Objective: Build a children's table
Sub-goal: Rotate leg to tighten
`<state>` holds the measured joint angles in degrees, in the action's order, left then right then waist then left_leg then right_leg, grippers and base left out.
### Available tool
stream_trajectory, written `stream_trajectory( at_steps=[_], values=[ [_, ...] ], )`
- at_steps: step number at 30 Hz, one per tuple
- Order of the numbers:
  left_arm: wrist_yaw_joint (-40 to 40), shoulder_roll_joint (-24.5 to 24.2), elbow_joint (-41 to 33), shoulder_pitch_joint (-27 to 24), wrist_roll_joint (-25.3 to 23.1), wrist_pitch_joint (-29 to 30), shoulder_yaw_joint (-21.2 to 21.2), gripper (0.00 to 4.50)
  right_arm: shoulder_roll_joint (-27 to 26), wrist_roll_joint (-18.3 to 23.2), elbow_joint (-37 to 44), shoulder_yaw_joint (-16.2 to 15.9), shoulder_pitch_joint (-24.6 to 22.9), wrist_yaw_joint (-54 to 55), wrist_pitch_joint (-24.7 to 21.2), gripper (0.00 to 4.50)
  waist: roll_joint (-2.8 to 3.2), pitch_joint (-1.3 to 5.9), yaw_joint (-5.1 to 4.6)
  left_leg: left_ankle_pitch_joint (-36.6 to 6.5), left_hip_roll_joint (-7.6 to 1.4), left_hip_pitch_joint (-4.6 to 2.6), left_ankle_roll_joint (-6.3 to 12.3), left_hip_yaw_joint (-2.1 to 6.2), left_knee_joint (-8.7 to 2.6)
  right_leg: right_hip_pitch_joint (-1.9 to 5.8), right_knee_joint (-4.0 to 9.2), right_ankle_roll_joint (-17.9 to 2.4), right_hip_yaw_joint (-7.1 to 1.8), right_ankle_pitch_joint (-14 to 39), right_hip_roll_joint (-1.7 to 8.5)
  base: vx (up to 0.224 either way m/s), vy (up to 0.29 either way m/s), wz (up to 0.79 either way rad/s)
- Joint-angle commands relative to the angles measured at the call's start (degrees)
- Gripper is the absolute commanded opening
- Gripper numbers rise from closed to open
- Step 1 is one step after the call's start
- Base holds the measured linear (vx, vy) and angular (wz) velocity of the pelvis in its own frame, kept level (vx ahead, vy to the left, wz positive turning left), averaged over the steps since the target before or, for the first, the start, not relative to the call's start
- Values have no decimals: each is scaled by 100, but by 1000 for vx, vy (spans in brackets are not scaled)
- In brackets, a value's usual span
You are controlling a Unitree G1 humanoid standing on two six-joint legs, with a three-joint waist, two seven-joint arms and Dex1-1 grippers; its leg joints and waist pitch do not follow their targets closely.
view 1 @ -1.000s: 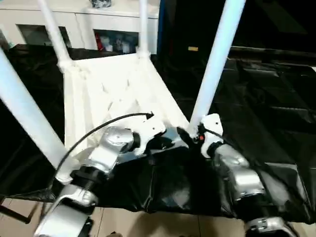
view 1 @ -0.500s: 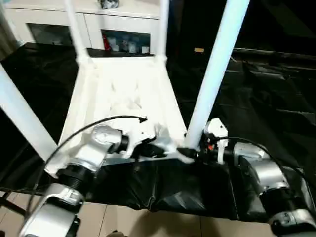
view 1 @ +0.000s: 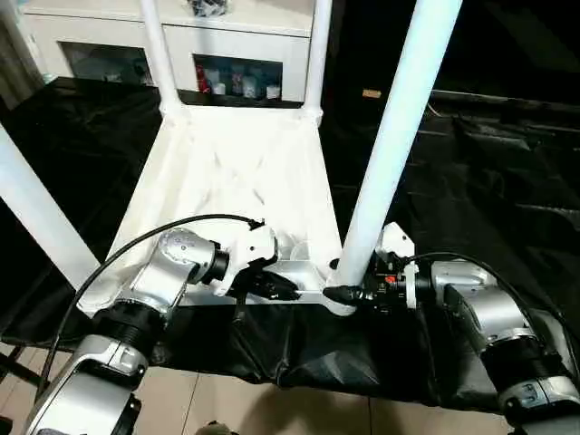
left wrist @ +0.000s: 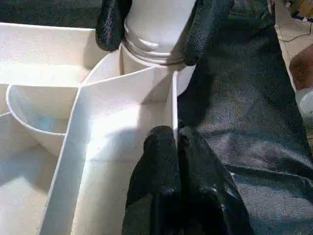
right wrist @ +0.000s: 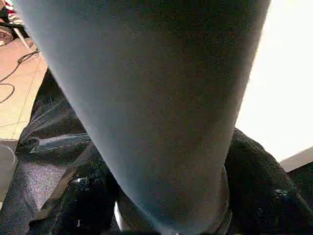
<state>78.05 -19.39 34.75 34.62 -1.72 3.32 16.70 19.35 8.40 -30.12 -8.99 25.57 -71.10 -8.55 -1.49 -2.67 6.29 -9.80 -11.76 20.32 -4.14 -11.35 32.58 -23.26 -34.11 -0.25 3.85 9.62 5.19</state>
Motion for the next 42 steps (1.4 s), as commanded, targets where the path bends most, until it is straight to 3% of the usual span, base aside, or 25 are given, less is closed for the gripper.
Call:
stream_trajectory(
  at_steps=[1, 2, 4, 5, 6, 9, 13, 14, 19, 20, 22, 23, 24, 28, 31, 33, 38, 40, 41, 42],
  values=[
    [-53, 188, -26, 178, 81, -70, 128, 0, -235, 72, 43, -305, 10, -153, -24, 262, 6, 352, -12, -1381, -177, -46, 179, 55, -344, 277, 360, -1313, -230, 1248, 293, 0, 0, 0],
    [-162, 212, -1, 181, 35, -87, 124, 0, -308, 79, 52, -250, -33, 11, -1, 262, 30, 352, -12, -1394, -177, -46, 171, 57, -346, 275, 359, -1317, -231, 1240, 294, 0, 0, 0],
    [-563, 319, 93, 208, -67, -162, 63, 0, -554, -13, -46, -52, -102, 773, 66, 261, 16, 330, -30, -1491, -171, -44, 131, 58, -361, 261, 381, -1272, -233, 1386, 293, 0, 0, 0],
    [-822, 402, 118, 221, -105, -152, 13, 0, -700, -85, -114, 58, -137, 1254, 126, 261, 31, 321, -56, -1636, -164, -55, 47, 69, -379, 246, 421, -1184, -236, 1674, 306, 0, 0, 0],
    [-1125, 534, 112, 223, -141, -106, -39, 0, -904, -172, -217, 208, -179, 1891, 182, 261, -13, 309, -86, -1866, -151, -77, -37, 93, -393, 239, 465, -1046, -220, 2154, 318, 0, 0, 0],
    [-1422, 679, 80, 211, -203, -33, -47, 0, -1124, -253, -264, 355, -241, 2524, 246, 261, 8, 301, -165, -2056, -150, -81, -120, 132, -416, 217, 525, -826, -217, 2650, 327, 0, 0, 0],
    [-1879, 1003, -30, 154, -309, 143, 14, 0, -1678, -369, -303, 705, -324, 4024, 172, 261, 13, 308, -243, -2084, -143, -67, -158, 141, -436, 200, 526, -789, -219, 2539, 313, 0, 0, 0],
    [-2096, 1111, -35, 144, -395, 156, 55, 0, -1847, -448, -358, 771, -326, 4495, 112, 261, 54, 314, -261, -2051, -140, -70, -154, 137, -433, 195, 524, -807, -227, 2422, 307, 0, 0, 0],
    [-2576, 1418, -50, 140, -561, 258, 140, 0, -2276, -655, -461, 749, -255, 5309, 139, 261, 71, 325, -321, -2020, -125, -63, -89, 109, -418, 196, 512, -897, -236, 2026, 270, 0, 0, 0],
    [-2592, 1523, -123, 98, -579, 297, 188, 0, -2406, -697, -375, 669, -256, 5381, 232, 296, 103, 321, -322, -2058, -118, -65, -75, 102, -417, 191, 519, -907, -239, 2005, 267, 0, 0, 0],
    [-2578, 1536, -139, 88, -573, 300, 195, 0, -2413, -697, -332, 642, -263, 5332, 270, 296, 102, 322, -327, -2082, -112, -52, -40, 108, -418, 213, 523, -882, -232, 2054, 267, 0, 0, 0],
    [-2547, 1538, -168, 70, -559, 307, 207, 0, -2413, -704, -291, 614, -272, 5281, 298, 296, 129, 320, -324, -2083, -114, -50, -42, 110, -419, 211, 523, -879, -235, 2069, 269, 0, 0, 0],
    [-2547, 1538, -168, 70, -559, 307, 207, 0, -2413, -704, -291, 614, -272, 5281, 298, 336, 125, 321, -329, -2090, -112, -51, -34, 108, -420, 210, 530, -872, -234, 2079, 268, 0, 0, 0],
    [-2397, 1397, -204, 28, -524, 303, 197, 0, -2264, -528, -38, 670, -314, 4991, 302, 357, 131, 327, -344, -2130, -126, -50, -40, 113, -428, 213, 519, -910, -233, 1948, 258, 0, 0, 0],
    [-2225, 1282, -224, 16, -443, 245, 158, 0, -2005, -409, 135, 722, -318, 4743, 311, 382, 125, 339, -333, -1955, -130, -41, 36, 101, -420, 230, 488, -984, -244, 1634, 256, 0, 0, 0],
    [-2063, 1203, -282, -13, -366, 236, 121, 0, -1779, -339, 185, 769, -296, 4520, 337, 392, 95, 366, -305, -1571, -124, -23, 153, 73, -380, 262, 436, -1136, -252, 1159, 264, 0, 0, 0],
    [-1676, 1004, -430, -104, -205, 234, 55, 0, -1154, -78, 356, 580, -357, 3027, 392, 392, 87, 386, -249, -1131, -133, 7, 444, 57, -326, 325, 345, -1395, -235, 415, 256, 0, 0, 0],
    [-1493, 929, -502, -140, -138, 251, 59, 0, -966, 8, 421, 522, -375, 2553, 363, 392, 82, 380, -254, -1151, -136, 7, 480, 61, -329, 321, 354, -1419, -231, 517, 272, 0, 0, 0],
    [-1261, 832, -569, -174, -76, 230, 74, 0, -758, 114, 506, 452, -387, 2034, 262, 392, 36, 370, -253, -1213, -137, 3, 497, 52, -326, 316, 372, -1423, -229, 676, 268, 0, 0, 0],
    [-1012, 711, -624, -205, -23, 199, 97, 0, -526, 164, 540, 350, -384, 1518, 215, 392, 58, 359, -239, -1282, -146, 5, 502, 60, -332, 310, 374, -1403, -233, 869, 281, 0, 0, 0]
  ],
)
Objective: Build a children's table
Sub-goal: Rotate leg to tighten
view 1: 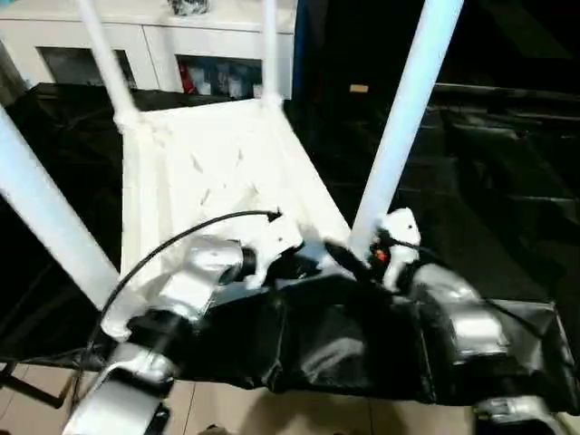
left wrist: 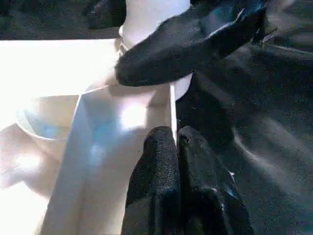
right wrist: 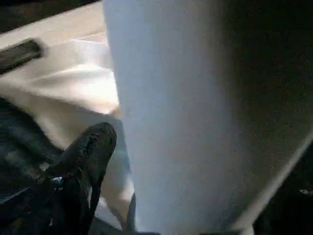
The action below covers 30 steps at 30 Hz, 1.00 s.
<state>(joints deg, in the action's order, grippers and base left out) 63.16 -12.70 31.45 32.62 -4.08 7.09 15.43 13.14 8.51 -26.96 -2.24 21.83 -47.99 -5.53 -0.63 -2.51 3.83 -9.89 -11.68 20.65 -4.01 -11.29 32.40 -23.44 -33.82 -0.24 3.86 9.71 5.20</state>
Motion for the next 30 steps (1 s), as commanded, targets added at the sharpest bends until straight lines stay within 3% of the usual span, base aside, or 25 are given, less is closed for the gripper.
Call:
stream_trajectory(
  at_steps=[1, 3, 5, 8, 11, 17, 23, 30],
  values=[
    [653, -51, -320, -20, 242, -208, 243, 0, 268, 186, 235, -413, -1, -1146, -117, 392, -23, 336, 16, -1326, -168, -30, 477, 57, -318, 326, 358, -1378, -233, 984, 283, 0, 0, 0],
    [653, -51, -320, -20, 242, -208, 243, 0, 268, 186, 235, -413, -1, -1146, -117, 392, -16, 323, 40, -1380, -176, -40, 427, 46, -321, 299, 372, -1340, -232, 1151, 270, 0, 0, 0],
    [919, -229, -313, -12, 264, -259, 283, 0, 543, 278, 229, -557, 53, -1754, -222, 392, -82, 315, 70, -1468, -179, -40, 372, 44, -323, 297, 384, -1264, -230, 1445, 284, 0, 0, 0],
    [1041, -361, -263, 39, 265, -269, 284, 0, 752, 256, 223, -756, 106, -2224, -186, 392, -65, 308, 148, -1516, -196, -70, 305, 47, -330, 265, 393, -1174, -235, 1691, 291, 0, 0, 0],
    [1167, -454, -242, 84, 288, -232, 268, 0, 864, 183, 116, -914, 182, -2588, -224, 376, -87, 319, 165, -1433, -191, -60, 283, 46, -326, 272, 370, -1200, -235, 1518, 285, 0, 0, 0],
    [1316, -546, -237, 116, 345, -200, 262, 0, 879, 74, -171, -1044, 344, -2797, -144, 341, -63, 340, 195, -1249, -184, -50, 309, 44, -307, 287, 327, -1308, -230, 1197, 289, 0, 0, 0],
    [1381, -600, -283, 75, 369, -167, 273, 0, 892, 65, -234, -1069, 380, -2800, -83, 278, -88, 341, 203, -1289, -182, -51, 276, 45, -310, 292, 332, -1291, -225, 1278, 285, 0, 0, 0],
    [1355, -603, -264, 72, 371, -158, 262, 0, 829, -29, -375, -1140, 363, -2834, 86, 233, -53, 344, 215, -1318, -180, -54, 251, 48, -311, 291, 330, -1295, -224, 1242, 287, 0, 0, 0]
  ],
)
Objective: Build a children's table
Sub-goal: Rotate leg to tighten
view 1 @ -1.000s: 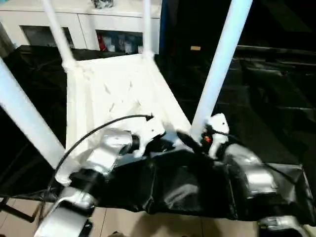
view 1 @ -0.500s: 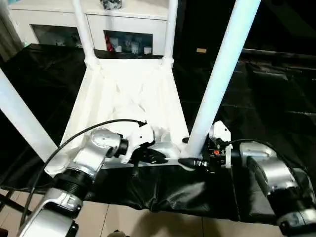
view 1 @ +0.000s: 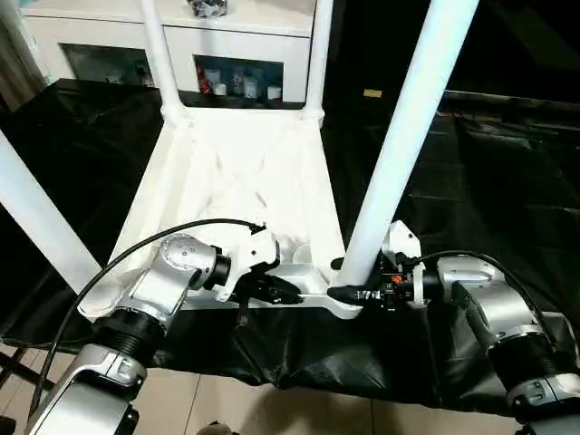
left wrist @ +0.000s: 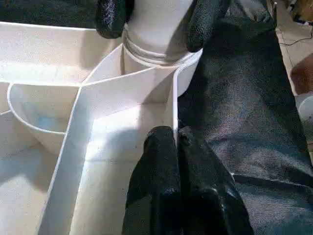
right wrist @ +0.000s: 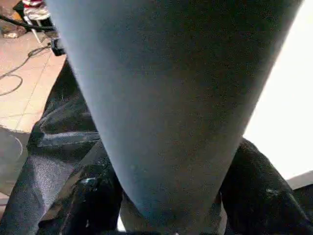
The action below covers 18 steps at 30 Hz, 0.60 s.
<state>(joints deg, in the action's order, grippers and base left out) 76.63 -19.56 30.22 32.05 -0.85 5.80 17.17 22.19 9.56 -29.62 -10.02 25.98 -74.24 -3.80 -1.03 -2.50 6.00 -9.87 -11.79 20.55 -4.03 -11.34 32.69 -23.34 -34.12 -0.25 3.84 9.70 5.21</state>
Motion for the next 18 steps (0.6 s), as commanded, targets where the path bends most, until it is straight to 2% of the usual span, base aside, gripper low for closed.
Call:
stream_trajectory(
  at_steps=[1, 7, 8, 11, 12, 13, 14, 15, 16, 18],
  values=[
    [8, 82, -148, 125, 54, -22, 85, 0, -81, -138, -108, -369, -58, -204, -79, 227, -19, 337, -5, -1349, -167, -42, 248, 53, -343, 280, 367, -1286, -222, 1278, 287, 0, 0, 0],
    [-41, 60, -135, 97, 63, -39, 101, 0, -116, -144, -47, -432, -159, -171, -40, 210, -2, 342, -10, -1414, -168, -55, 219, 59, -349, 284, 372, -1280, -222, 1323, 276, 0, 0, 0],
    [-105, 77, -152, 51, 63, -35, 81, 0, -160, -164, 7, -429, -284, -69, 11, 210, 20, 343, -13, -1408, -168, -56, 218, 59, -347, 282, 366, -1297, -224, 1271, 273, 0, 0, 0],
    [-368, 172, -127, 26, 52, 8, 8, 0, -327, -172, 70, -273, -481, 352, 95, 208, -13, 327, -15, -1473, -170, -63, 208, 59, -362, 273, 383, -1252, -228, 1367, 276, 0, 0, 0],
    [-368, 172, -127, 26, 52, 8, 8, 0, -327, -172, 70, -273, -481, 352, 95, 206, -9, 309, -27, -1644, -167, -75, 171, 66, -381, 264, 420, -1186, -223, 1658, 280, 0, 0, 0],
    [-517, 239, -94, 38, 32, 2, -20, 0, -461, -185, 65, -170, -547, 710, 72, 202, -60, 296, -43, -1741, -166, -77, 152, 65, -390, 256, 447, -1129, -222, 1863, 282, 0, 0, 0],
    [-702, 343, -67, 55, 19, -3, -51, 0, -655, -160, 46, -23, -620, 1149, -2, 199, -89, 277, -57, -1943, -159, -96, 103, 80, -400, 233, 489, -991, -219, 2322, 297, 0, 0, 0],
    [-888, 443, -45, 72, -5, 13, -73, 0, -832, -178, 5, 92, -670, 1581, -32, 199, -70, 275, -65, -1989, -159, -99, 66, 97, -405, 227, 497, -934, -228, 2475, 311, 0, 0, 0],
    [-888, 443, -45, 72, -5, 13, -73, 0, -832, -178, 5, 92, -670, 1581, -32, 199, -50, 263, -86, -2137, -156, -128, -22, 112, -422, 186, 553, -817, -222, 2773, 317, 0, 0, 0],
    [-1213, 641, -19, 111, -69, 46, -69, 0, -1168, -195, -87, 254, -715, 2265, -121, 198, -67, 262, -157, -2376, -143, -122, -86, 159, -438, 190, 605, -587, -187, 3228, 321, 0, 0, 0]
  ],
)
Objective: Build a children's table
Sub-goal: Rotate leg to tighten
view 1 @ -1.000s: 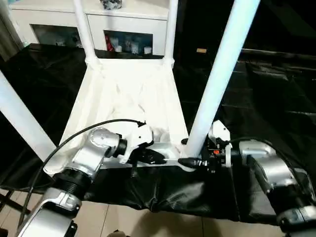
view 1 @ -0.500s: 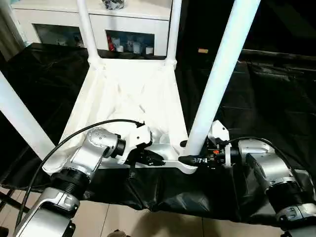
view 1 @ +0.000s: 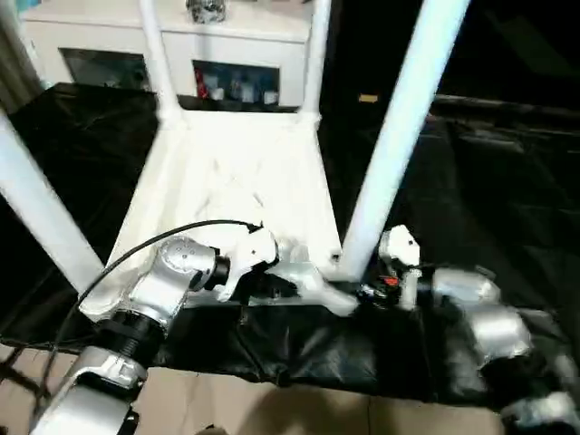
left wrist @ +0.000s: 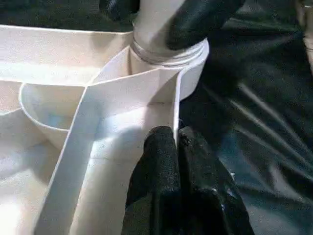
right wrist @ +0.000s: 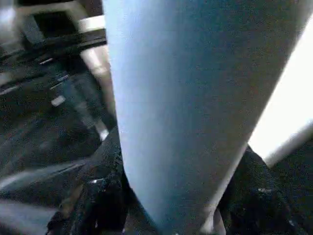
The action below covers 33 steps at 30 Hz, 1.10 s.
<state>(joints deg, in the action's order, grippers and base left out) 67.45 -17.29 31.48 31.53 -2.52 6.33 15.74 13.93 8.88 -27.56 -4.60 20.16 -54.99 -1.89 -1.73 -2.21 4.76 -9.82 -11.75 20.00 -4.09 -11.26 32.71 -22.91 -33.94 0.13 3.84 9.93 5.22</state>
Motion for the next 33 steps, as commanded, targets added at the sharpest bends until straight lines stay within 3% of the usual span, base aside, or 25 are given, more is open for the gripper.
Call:
stream_trajectory(
  at_steps=[1, 5, 7, 9, 11, 14, 16, 19, 20, 21, 22, 23, 25, 26, 29, 33],
  values=[
    [-386, 470, -144, 172, 74, 9, 80, 0, -437, -135, -310, -261, -138, 506, -334, 198, 3, 231, -53, -2413, -150, -62, -97, 158, -448, 140, 593, -592, -185, 3247, 322, 0, 0, 0],
    [-1173, 943, -133, 310, -177, 161, 218, 0, -1262, -424, -450, -158, 20, 2138, -671, 198, 57, 227, -217, -2681, -125, -51, -179, 220, -471, 140, 651, -458, -121, 3449, 313, 0, 0, 0],
    [-1275, 1069, -161, 322, -217, 210, 262, 0, -1456, -515, -590, -92, 150, 2602, -752, 198, 47, 228, -291, -2750, -118, -23, -194, 243, -485, 162, 665, -426, -93, 3446, 307, 0, 0, 0],
    [-1364, 1235, -201, 303, -270, 248, 331, 0, -1664, -632, -692, -83, 312, 2988, -588, 198, 72, 218, -365, -2941, -97, -30, -177, 273, -479, 138, 712, -391, -73, 3533, 306, 0, 0, 0],
    [-1338, 1274, -220, 289, -249, 260, 349, 0, -1725, -659, -681, -54, 369, 3161, -543, 253, 70, 227, -390, -2981, -87, -33, -139, 301, -485, 142, 722, -428, -81, 3400, 307, 0, 0, 0],
    [-1191, 1219, -244, 277, -205, 236, 348, 0, -1690, -698, -570, 2, 374, 3236, -561, 286, 69, 241, -407, -2982, -93, -52, -67, 287, -485, 123, 695, -613, -119, 2989, 295, 0, 0, 0],
    [-990, 1071, -190, 303, -170, 113, 314, 0, -1524, -695, -416, 94, 376, 3187, -540, 311, 67, 249, -385, -2829, -102, -50, -32, 255, -490, 119, 652, -781, -166, 2568, 281, 0, 0, 0],
    [-642, 843, -196, 316, -73, -22, 263, 0, -1178, -481, -258, 247, 369, 2732, -438, 311, 60, 305, -347, -2292, -113, 10, 95, 214, -478, 200, 530, -1041, -215, 1693, 282, 0, 0, 0],
    [-536, 778, -217, 321, -33, 6, 242, 0, -1052, -402, -215, 258, 359, 2507, -443, 311, 98, 308, -318, -2050, -119, 12, 158, 194, -462, 210, 493, -1159, -225, 1334, 276, 0, 0, 0],
    [-536, 778, -217, 321, -33, 6, 242, 0, -1052, -402, -215, 258, 359, 2507, -443, 311, 66, 310, -317, -1952, -112, 11, 237, 165, -439, 215, 491, -1237, -222, 1238, 267, 0, 0, 0],
    [-425, 712, -223, 331, -9, -11, 239, 0, -914, -339, -184, 231, 349, 2226, -456, 311, 84, 309, -301, -1919, -103, 8, 260, 150, -430, 212, 495, -1263, -225, 1261, 278, 0, 0, 0],
    [-182, 563, -211, 350, 17, -58, 244, 0, -578, -230, -103, 123, 314, 1556, -499, 311, 46, 319, -274, -1789, -87, 28, 322, 144, -409, 258, 493, -1260, -218, 1289, 279, 0, 0, 0],
    [81, 434, -216, 354, 55, -122, 249, 0, -266, -82, 34, 19, 251, 881, -641, 311, 36, 320, -232, -1533, -97, 49, 441, 126, -383, 250, 462, -1304, -233, 1147, 286, 0, 0, 0],
    [207, 384, -243, 349, 85, -129, 249, 0, -129, -17, 116, -26, 214, 594, -729, 311, 51, 326, -174, -1367, -102, 27, 498, 111, -359, 240, 434, -1373, -240, 952, 282, 0, 0, 0],
    [626, 194, -315, 345, 210, -109, 255, 0, 431, -40, 212, -301, 145, -399, -730, 311, 52, 341, -72, -1057, -125, 25, 574, 105, -340, 267, 353, -1536, -219, 546, 264, 0, 0, 0],
    [886, 30, -282, 374, 235, -100, 292, 0, 865, 62, 144, -449, 229, -1294, -837, 311, 72, 322, 31, -1174, -166, 1, 522, 95, -346, 244, 346, -1578, -207, 692, 259, 0, 0, 0]
  ],
)
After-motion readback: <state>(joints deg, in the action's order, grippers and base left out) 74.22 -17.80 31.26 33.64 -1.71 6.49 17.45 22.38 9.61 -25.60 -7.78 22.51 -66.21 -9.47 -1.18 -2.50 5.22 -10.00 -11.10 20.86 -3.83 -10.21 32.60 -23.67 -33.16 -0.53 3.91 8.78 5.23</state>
